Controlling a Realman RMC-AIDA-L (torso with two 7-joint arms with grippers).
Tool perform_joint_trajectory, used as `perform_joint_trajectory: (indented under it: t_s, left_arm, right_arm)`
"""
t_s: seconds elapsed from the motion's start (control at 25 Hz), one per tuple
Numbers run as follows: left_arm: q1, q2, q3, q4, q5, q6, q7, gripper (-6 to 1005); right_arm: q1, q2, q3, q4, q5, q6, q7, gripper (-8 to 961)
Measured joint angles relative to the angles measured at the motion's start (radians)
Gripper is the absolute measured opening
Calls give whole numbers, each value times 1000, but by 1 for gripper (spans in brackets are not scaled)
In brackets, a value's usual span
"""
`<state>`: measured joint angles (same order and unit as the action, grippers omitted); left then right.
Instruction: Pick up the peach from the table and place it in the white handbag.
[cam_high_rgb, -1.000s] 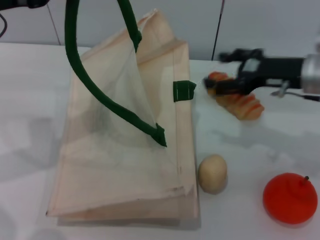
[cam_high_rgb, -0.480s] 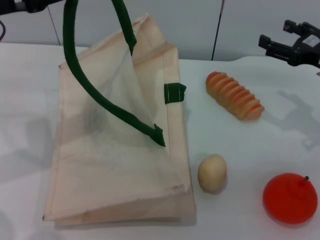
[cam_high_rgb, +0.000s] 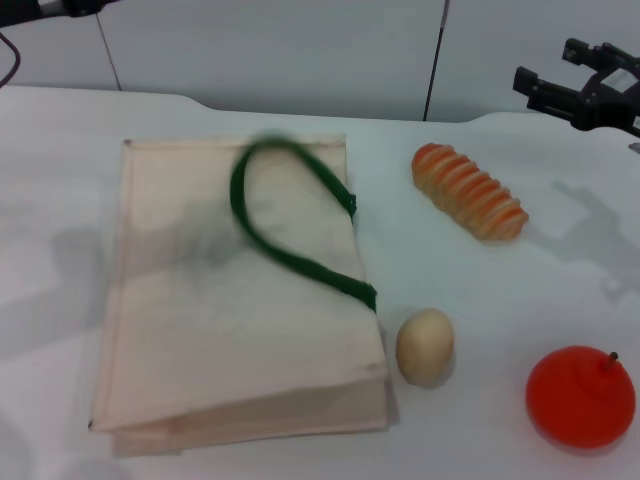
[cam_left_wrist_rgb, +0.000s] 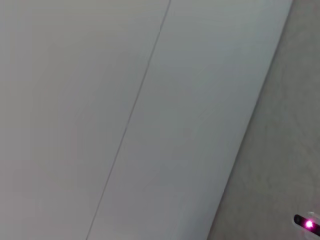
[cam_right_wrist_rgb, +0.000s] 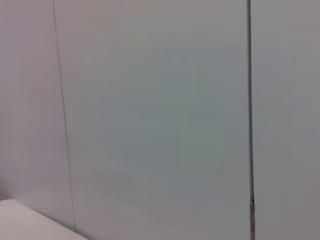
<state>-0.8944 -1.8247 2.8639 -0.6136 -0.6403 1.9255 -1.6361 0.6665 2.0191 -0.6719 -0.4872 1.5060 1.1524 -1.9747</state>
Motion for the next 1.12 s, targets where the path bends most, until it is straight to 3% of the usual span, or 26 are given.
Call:
perform_joint_trajectory:
  t_s: [0.28,0.4,0.64,0.72,0.92,1.0,1.12]
  left_arm:
    - [0,-1,-1,0,-6,-5,1,524]
    - [4,-15,-2,-1,-50,-27,19,591]
    - [39,-85,-2,-6,-202,-111,227,726]
    - [57,-118,-2,-5,-249,-156,330,843]
    - [105,-200,-6,7,-372,-244,609,840]
    - [133,-210,-10,67,-429,-263,734,837]
    - [174,-207,-14,179,-510,-276,864,833]
  right_arm:
    - [-1,-1,12,1,1,-1,-2,894]
    - [-2,0,21,2,2,-3,-2,894]
    - [3,0,85,48,2,-3,-60,894]
    - [5,0,119,72,2,-4,-95,894]
    - [7,1,231,123,2,-4,-175,894]
    - [7,2,293,152,2,-4,-222,894]
    - [8,3,403,208,2,-4,-309,894]
